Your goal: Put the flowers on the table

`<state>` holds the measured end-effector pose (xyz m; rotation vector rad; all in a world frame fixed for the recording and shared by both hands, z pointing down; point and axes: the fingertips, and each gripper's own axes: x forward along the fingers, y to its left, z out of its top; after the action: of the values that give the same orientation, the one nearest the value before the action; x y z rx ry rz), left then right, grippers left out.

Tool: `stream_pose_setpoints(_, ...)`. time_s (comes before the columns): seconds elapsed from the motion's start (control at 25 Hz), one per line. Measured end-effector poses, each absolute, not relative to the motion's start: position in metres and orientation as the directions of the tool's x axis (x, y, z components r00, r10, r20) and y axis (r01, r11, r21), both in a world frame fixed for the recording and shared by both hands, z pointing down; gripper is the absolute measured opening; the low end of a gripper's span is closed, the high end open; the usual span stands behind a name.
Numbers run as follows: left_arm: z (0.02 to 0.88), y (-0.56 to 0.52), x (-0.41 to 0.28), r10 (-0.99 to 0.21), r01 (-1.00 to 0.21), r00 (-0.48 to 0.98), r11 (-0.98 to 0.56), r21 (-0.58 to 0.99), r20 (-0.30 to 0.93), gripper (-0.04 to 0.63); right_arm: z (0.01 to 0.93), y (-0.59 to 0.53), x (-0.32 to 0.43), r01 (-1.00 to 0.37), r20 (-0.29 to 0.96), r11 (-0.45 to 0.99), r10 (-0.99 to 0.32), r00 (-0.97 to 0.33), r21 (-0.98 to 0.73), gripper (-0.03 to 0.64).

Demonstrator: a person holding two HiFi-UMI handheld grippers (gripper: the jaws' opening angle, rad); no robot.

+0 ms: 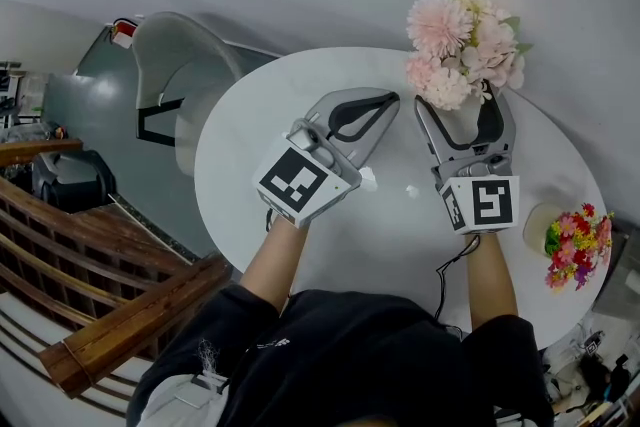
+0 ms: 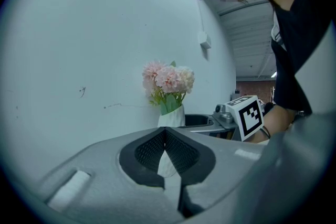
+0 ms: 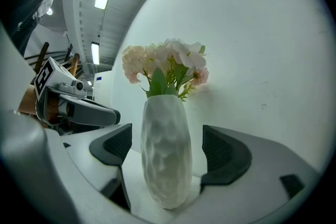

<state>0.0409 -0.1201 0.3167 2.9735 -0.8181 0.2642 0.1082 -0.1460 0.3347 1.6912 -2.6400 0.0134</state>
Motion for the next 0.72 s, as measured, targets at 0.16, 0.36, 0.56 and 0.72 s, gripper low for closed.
stream_pose_setpoints(0.16,0.311,-0.115,0.041,-0.502,-0.508,0.848,-0.861,-0.014,0.171,-0.003,0.328,-0.140,0.110,-0.912,0.001,0.410,-0.912,-0.410,-0.001,0.413)
stream_pose_setpoints(0.36,0.304,-0.110,0.042,-0.504,-0.509,0.848,-0.861,-0.016,0.162,-0.003,0.320,-0.132,0.110,-0.911,-0.008,0.412,-0.911,-0.412,-0.008,0.412)
stream_pose_setpoints(0.56,0.299,-0.105,0.041,-0.508,-0.511,0.847,-0.859,-0.023,0.158,-0.003,0.313,-0.125,0.113,-0.915,-0.016,0.403,-0.915,-0.403,-0.014,0.411)
stream_pose_setpoints(0.72,0.296,-0.101,0.040,-0.511,-0.513,0.846,-0.858,-0.028,0.154,-0.003,0.310,-0.121,0.114,-0.916,-0.017,0.400,-0.916,-0.400,-0.022,0.411)
